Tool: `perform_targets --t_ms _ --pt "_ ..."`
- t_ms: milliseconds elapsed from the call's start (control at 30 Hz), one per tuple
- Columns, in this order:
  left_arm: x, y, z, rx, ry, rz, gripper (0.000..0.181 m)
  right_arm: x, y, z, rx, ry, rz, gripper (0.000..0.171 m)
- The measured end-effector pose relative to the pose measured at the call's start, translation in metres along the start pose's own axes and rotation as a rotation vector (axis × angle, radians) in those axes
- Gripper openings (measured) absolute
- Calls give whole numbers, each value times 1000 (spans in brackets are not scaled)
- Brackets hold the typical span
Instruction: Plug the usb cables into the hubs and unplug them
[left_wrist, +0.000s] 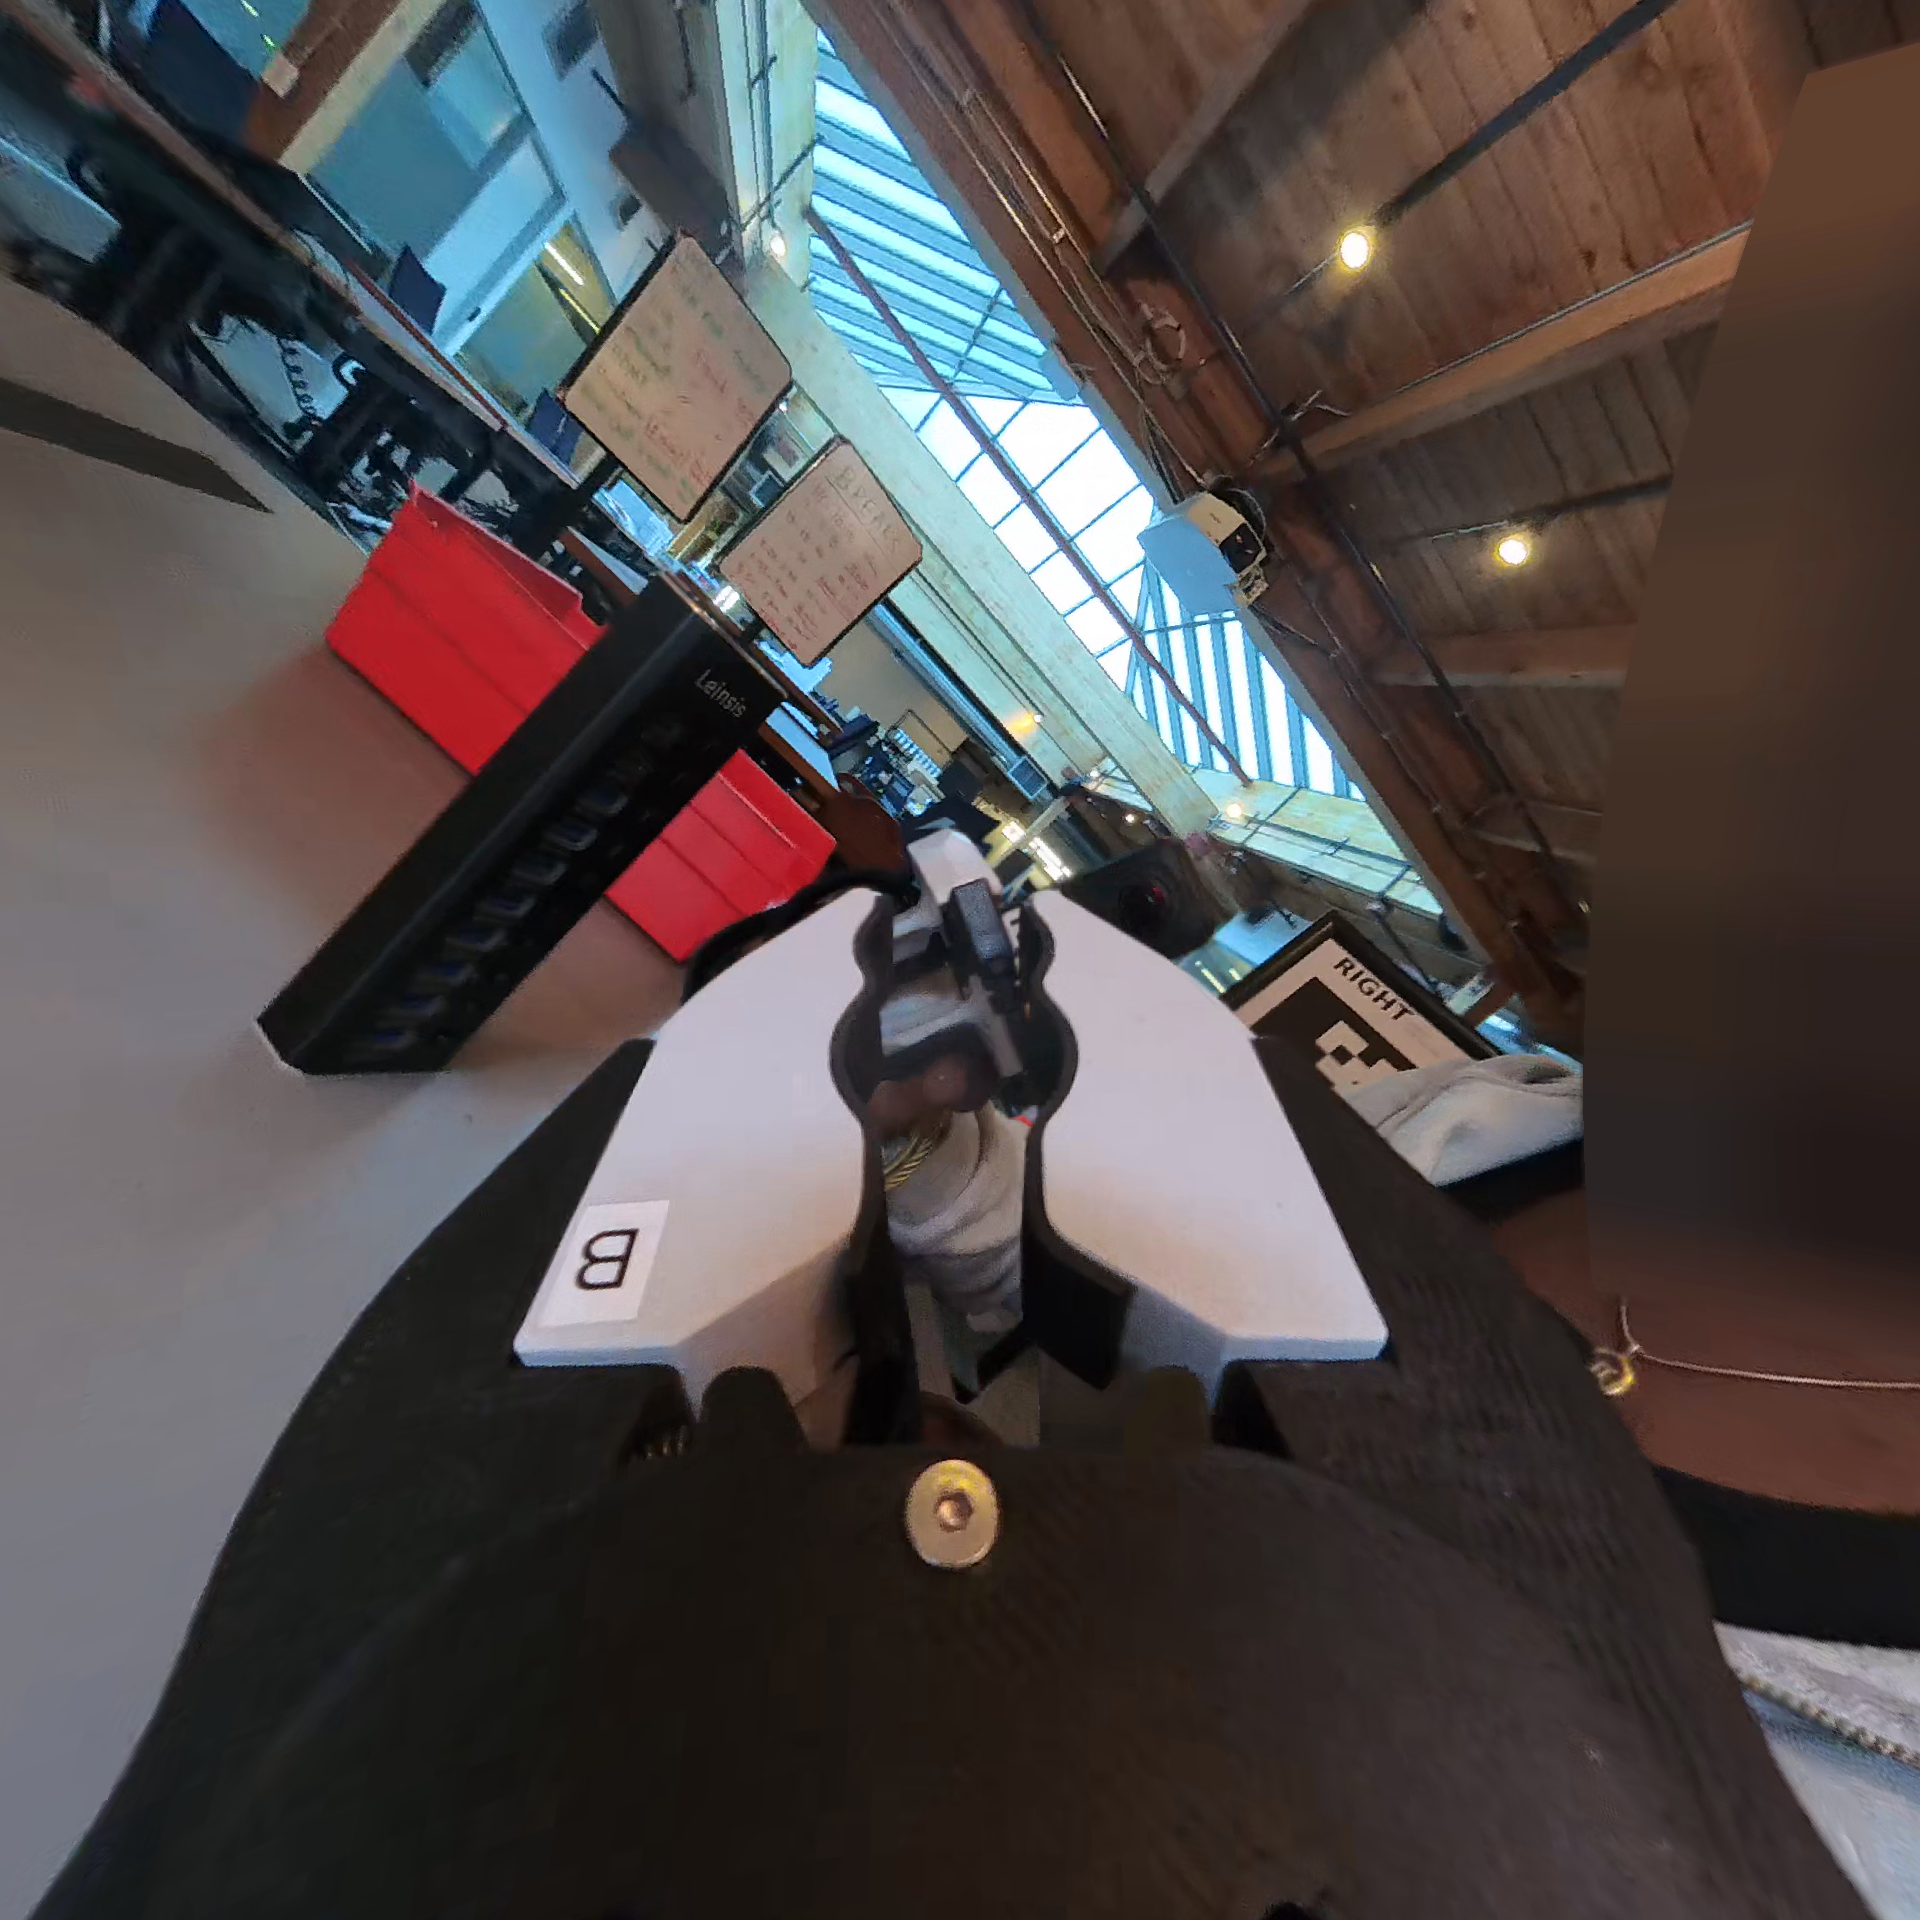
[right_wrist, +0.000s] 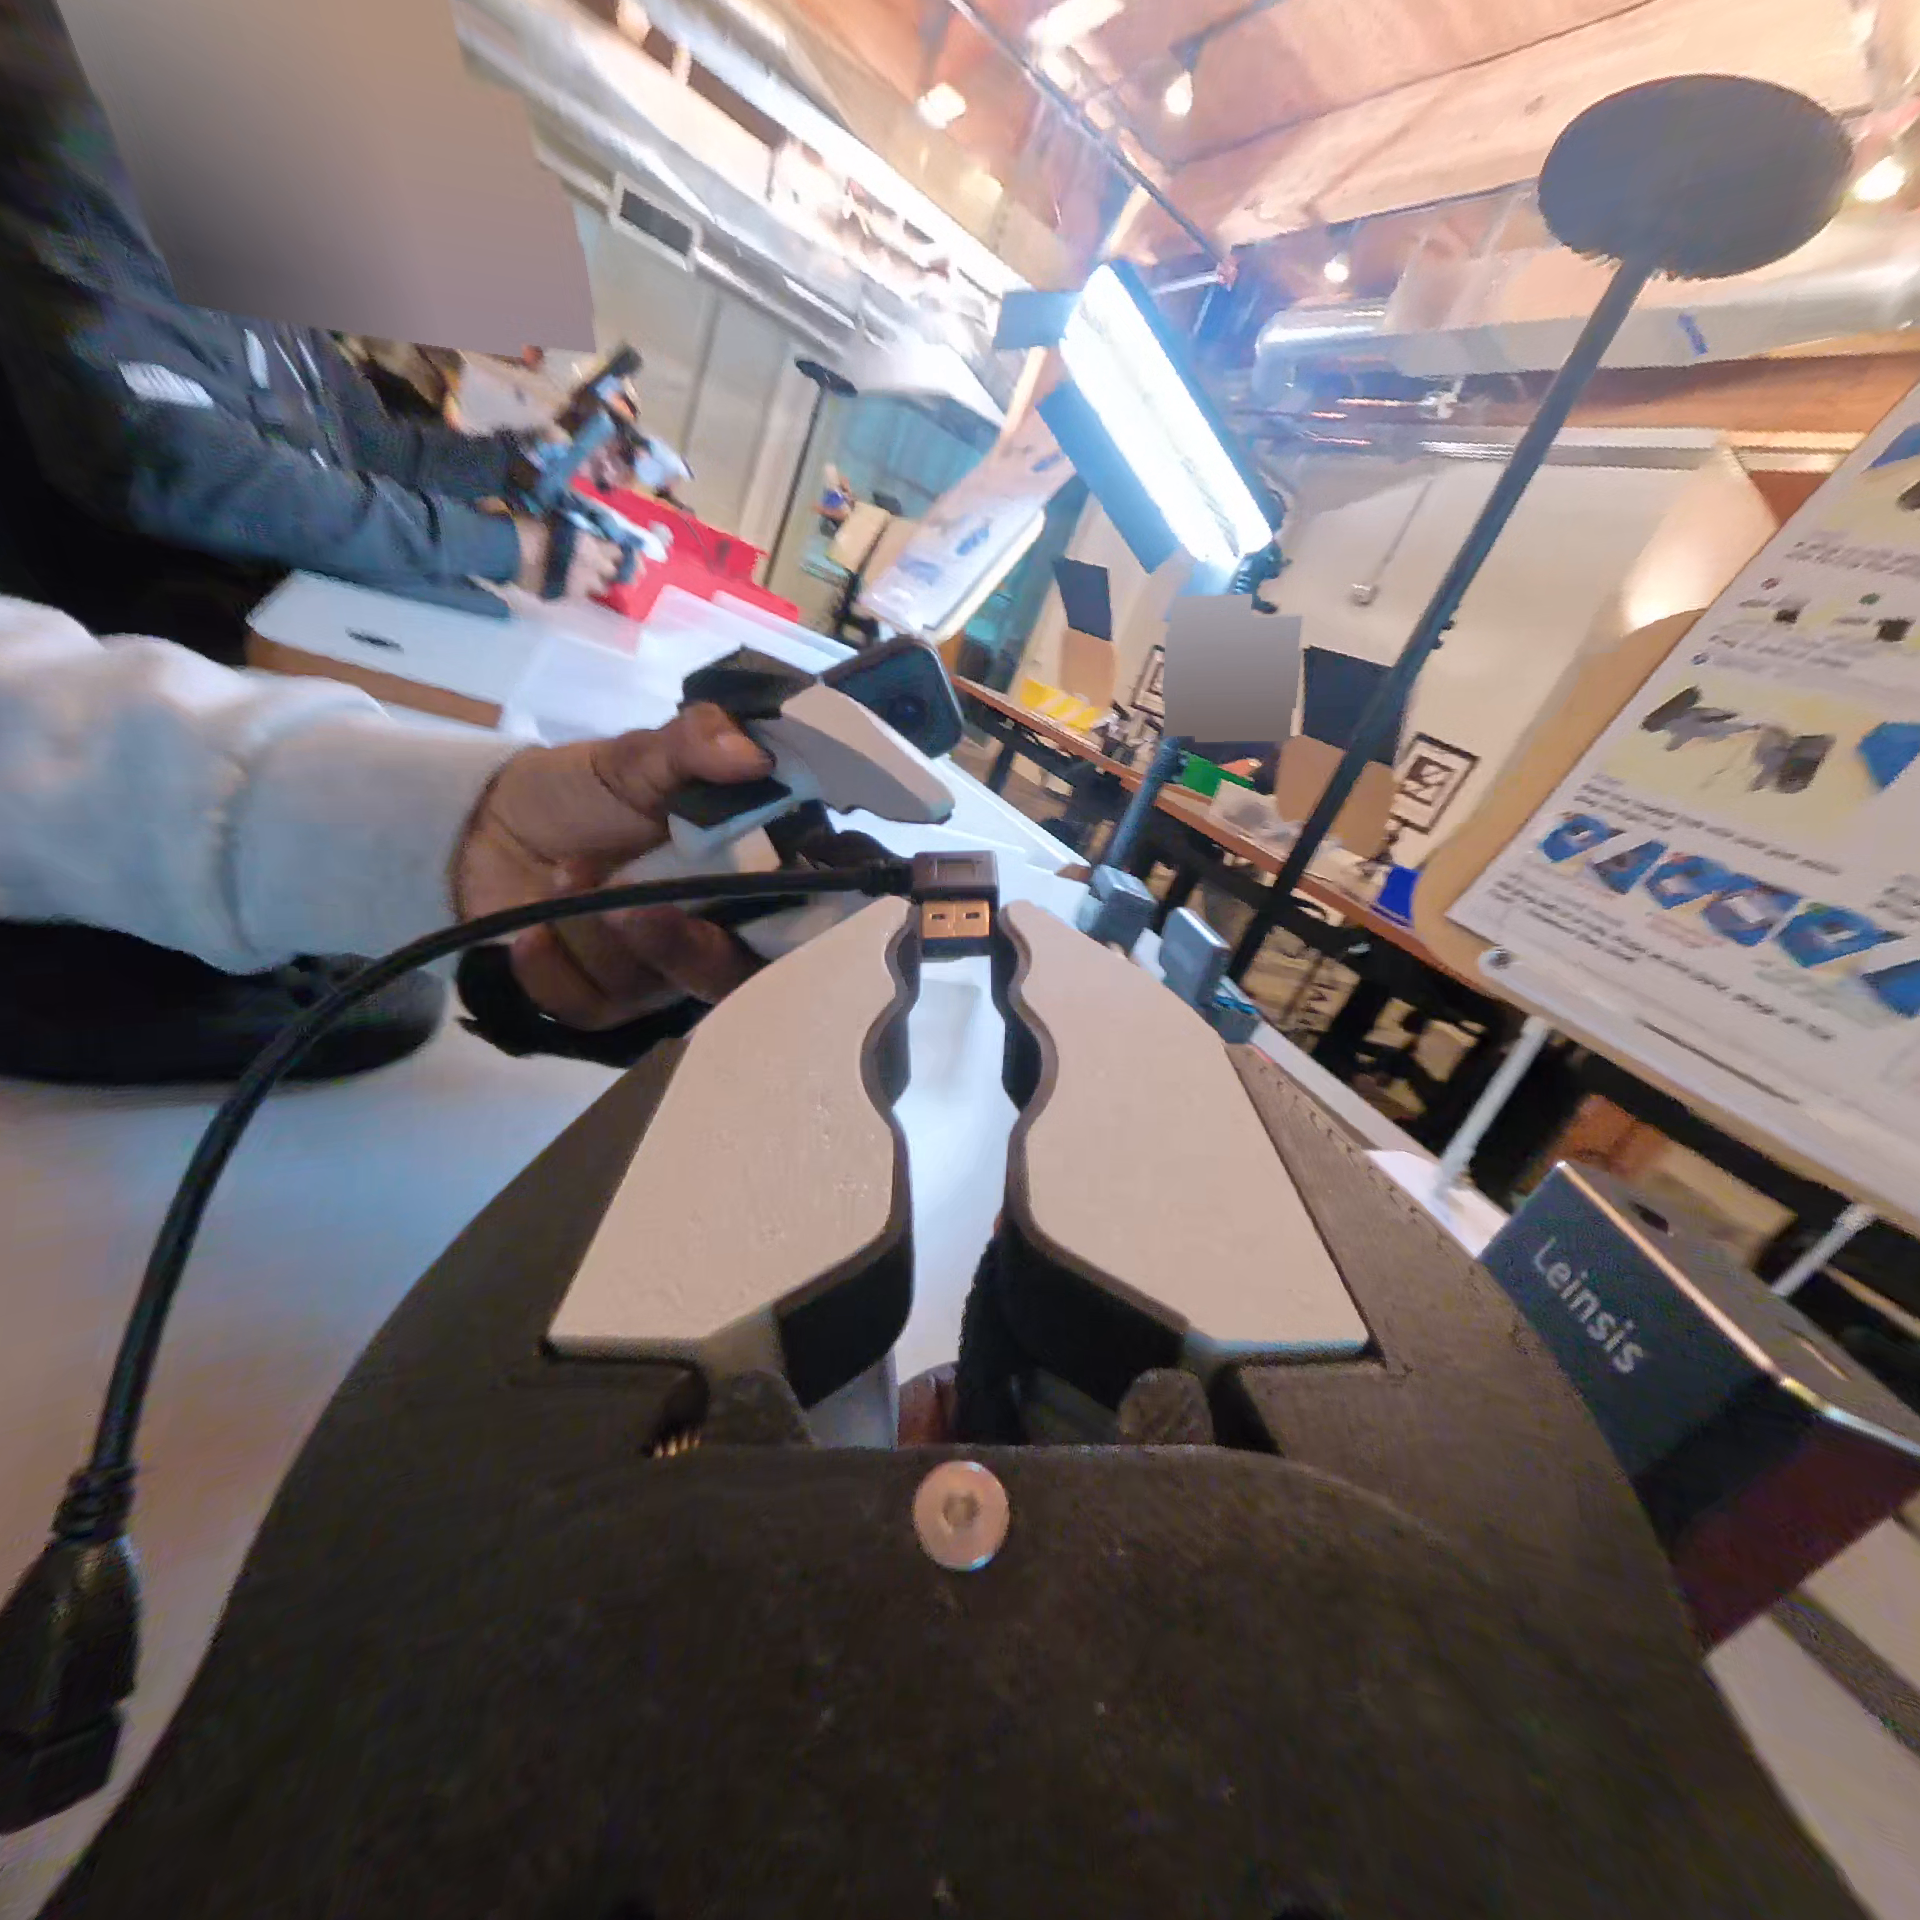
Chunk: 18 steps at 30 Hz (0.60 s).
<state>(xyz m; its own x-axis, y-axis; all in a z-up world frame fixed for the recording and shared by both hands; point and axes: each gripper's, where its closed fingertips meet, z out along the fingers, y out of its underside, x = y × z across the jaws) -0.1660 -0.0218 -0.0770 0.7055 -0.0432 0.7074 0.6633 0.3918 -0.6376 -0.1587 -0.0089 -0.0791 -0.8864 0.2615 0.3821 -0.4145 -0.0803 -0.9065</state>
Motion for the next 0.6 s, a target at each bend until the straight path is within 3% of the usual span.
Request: perform_targets --t_ms 133,267,433,600 --pt "-4 8 -1 -49 -22 -19 24 -4 -2 -4 28 -85 60 13" --pt "1 17 4 -75 59 -125 14 -8 4 -5 3 -131 49 13" --pt "1 21 4 -96 48 -119 6 -7 9 -7 -28 -163 54 13" --pt "7 22 5 -95 78 -2 24 -7 12 -10 -55 -212 126 12"
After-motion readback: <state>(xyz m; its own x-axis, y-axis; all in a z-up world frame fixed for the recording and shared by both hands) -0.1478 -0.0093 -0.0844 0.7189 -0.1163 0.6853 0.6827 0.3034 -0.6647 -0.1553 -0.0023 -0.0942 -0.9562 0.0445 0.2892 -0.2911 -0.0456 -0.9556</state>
